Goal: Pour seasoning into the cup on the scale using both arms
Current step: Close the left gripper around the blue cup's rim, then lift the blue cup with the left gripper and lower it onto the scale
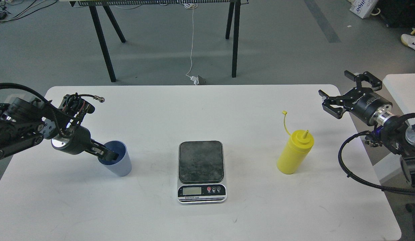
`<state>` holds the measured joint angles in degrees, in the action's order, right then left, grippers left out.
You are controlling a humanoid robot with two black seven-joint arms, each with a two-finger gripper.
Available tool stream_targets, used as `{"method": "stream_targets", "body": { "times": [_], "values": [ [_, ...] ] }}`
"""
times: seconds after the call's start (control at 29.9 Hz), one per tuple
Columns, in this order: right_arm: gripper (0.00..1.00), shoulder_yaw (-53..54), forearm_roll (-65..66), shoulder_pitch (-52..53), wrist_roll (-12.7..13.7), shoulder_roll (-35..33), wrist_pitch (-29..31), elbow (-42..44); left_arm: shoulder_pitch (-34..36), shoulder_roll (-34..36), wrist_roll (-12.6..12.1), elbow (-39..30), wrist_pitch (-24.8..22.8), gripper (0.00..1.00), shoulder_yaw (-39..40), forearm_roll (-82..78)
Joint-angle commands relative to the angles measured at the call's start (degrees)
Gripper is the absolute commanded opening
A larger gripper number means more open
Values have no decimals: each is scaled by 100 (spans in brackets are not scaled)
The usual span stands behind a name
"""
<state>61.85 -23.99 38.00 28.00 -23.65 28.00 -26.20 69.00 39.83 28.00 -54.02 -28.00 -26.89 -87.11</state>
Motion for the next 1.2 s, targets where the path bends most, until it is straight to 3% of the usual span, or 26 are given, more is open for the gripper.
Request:
{"method": "stream_targets", "body": {
  "times": [0.0,0.07,0.37,0.67,1.0,1.17],
  "values": [
    [97,2,0,-20,0,0,0,1,17,7,0,5,0,6,0,-87],
    [97,2,0,-20,0,0,0,-8,25,51,0,-12,0,0,9,-78],
    [97,2,0,-29,0,0,0,1,446,289,0,-82,0,0,245,36],
    [97,64,0,-64,0,9,0,-8,1317,114,0,-741,0,0,1738,580],
    [97,55,0,-47,0,9,0,-8,677,-1398,0,-715,0,0,1881,144],
    [97,55,0,-47,0,0,0,-8,378,-1539,0,-698,0,0,1890,-455]
  ]
}}
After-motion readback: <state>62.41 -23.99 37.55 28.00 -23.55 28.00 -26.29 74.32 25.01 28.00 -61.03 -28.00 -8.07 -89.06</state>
